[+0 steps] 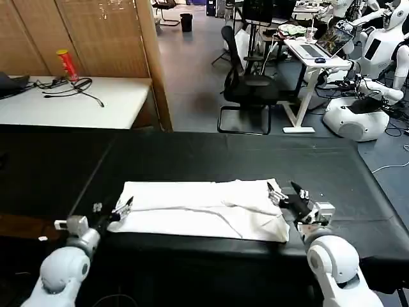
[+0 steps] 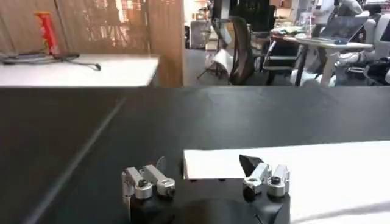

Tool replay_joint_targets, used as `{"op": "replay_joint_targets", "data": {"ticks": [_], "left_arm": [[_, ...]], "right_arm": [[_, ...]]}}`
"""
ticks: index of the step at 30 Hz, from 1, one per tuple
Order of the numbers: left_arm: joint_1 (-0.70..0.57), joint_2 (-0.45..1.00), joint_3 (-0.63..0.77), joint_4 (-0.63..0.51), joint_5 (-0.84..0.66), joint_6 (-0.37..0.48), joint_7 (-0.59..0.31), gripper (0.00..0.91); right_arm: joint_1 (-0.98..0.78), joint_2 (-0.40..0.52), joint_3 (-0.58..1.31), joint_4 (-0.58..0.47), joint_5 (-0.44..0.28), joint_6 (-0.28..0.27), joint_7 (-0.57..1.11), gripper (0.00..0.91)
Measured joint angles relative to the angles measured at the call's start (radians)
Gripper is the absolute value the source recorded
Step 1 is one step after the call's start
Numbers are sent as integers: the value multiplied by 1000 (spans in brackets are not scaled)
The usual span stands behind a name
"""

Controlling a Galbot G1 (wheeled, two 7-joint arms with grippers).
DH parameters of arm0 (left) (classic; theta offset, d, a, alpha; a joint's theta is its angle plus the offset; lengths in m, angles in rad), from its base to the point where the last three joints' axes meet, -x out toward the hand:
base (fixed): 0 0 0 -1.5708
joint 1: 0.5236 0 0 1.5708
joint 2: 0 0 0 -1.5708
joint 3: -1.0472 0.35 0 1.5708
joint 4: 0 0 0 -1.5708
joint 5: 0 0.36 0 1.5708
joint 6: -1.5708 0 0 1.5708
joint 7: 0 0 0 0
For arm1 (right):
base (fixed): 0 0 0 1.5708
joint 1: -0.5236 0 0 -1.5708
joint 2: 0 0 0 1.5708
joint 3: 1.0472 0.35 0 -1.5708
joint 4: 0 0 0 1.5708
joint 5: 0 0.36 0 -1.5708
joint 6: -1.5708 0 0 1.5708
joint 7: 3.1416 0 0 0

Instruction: Fold and organize the clothes.

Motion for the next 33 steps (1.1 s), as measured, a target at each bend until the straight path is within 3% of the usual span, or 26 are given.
{"op": "replay_joint_targets", "data": {"ticks": [10,11,24,27,31,32,33], "left_arm": [[15,-29,-12,25,-34,-6,7,878],[13,-31,-12,26,-39,-6,7,819],[0,-40,-17,49,-147,10,5,624],[5,-41,-17,49,-119,6,5,497],[9,-43,-12,53,-49,-6,7,449],[9,-43,-11,54,-33,-7,8,380],[9,-44,-11,55,-21,-8,8,205]], "right_arm": [[-11,2,2,15,-4,3,0,878],[-12,2,3,16,-4,3,0,878],[-23,11,2,23,-32,15,-9,878],[-26,13,1,23,-49,21,-20,878],[-28,13,1,23,-55,24,-24,878],[-28,13,1,24,-55,24,-24,878],[-27,13,2,24,-55,24,-24,878]]}}
